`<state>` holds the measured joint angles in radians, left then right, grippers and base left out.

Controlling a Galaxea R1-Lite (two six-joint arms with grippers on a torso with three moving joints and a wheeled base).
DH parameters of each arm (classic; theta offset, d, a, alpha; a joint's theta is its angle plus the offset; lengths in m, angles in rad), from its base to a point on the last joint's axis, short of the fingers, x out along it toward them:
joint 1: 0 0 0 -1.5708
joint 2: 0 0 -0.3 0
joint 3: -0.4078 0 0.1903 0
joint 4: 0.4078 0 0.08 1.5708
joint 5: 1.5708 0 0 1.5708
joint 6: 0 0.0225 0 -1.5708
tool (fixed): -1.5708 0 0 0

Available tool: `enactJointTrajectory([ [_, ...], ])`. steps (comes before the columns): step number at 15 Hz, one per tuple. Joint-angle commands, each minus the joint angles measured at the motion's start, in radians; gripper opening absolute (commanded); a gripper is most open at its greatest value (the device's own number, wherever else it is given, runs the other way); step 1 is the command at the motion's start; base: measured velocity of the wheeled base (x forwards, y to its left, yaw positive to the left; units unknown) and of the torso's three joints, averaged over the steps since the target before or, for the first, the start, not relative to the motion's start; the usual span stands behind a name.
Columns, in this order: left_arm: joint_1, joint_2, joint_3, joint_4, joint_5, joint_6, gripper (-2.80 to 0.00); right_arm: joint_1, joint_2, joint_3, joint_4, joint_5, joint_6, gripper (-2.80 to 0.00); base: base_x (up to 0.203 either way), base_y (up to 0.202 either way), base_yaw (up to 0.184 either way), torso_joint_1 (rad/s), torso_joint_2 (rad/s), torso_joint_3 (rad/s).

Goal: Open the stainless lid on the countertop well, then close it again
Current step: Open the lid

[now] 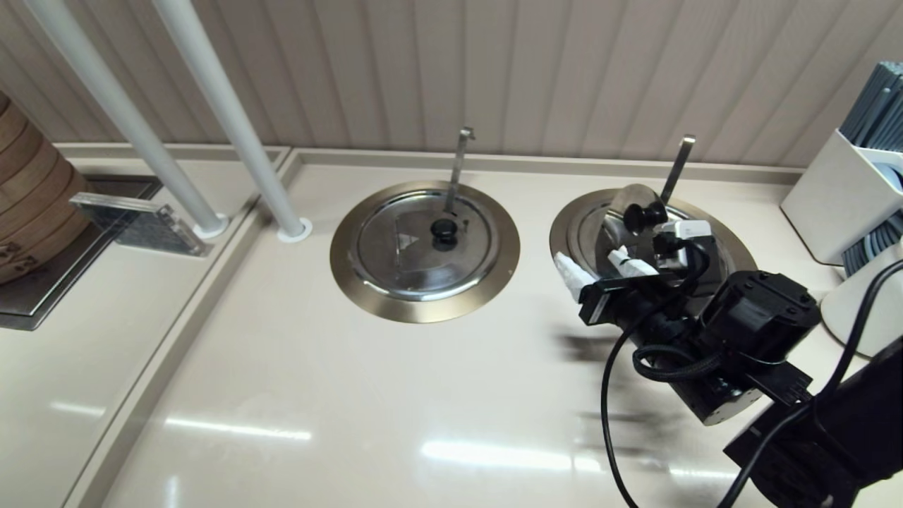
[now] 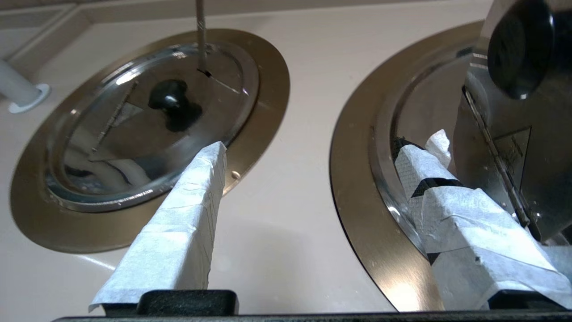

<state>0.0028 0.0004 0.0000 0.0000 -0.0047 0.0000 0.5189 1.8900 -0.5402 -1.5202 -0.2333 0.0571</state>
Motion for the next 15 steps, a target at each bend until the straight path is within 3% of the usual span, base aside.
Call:
enactJointTrajectory([
  [1,0.0,0.001,0.0,0.0,0.0,0.0,-2.8,0.006,-0.086,-0.014,-0.009,-0.002,-0.004,0.0,0.0,0.0,0.0,0.0,0.0,0.0],
  [4,0.0,0.001,0.0,0.0,0.0,0.0,-2.8,-0.043,-0.254,-0.103,0.104,-0.005,-0.021,0.0,0.0,0.0,0.0,0.0,0.0,0.0],
  [9,0.0,0.001,0.0,0.0,0.0,0.0,-2.8,-0.397,-0.252,-0.208,0.191,0.03,-0.061,0.0,0.0,0.0,0.0,0.0,0.0,0.0],
  [11,0.0,0.001,0.0,0.0,0.0,0.0,-2.8,-0.45,-0.182,-0.229,0.194,0.044,-0.066,0.0,0.0,0.0,0.0,0.0,0.0,0.0],
  [15,0.0,0.001,0.0,0.0,0.0,0.0,-2.8,-0.466,-0.045,-0.229,0.19,0.049,-0.065,0.0,0.0,0.0,0.0,0.0,0.0,0.0],
])
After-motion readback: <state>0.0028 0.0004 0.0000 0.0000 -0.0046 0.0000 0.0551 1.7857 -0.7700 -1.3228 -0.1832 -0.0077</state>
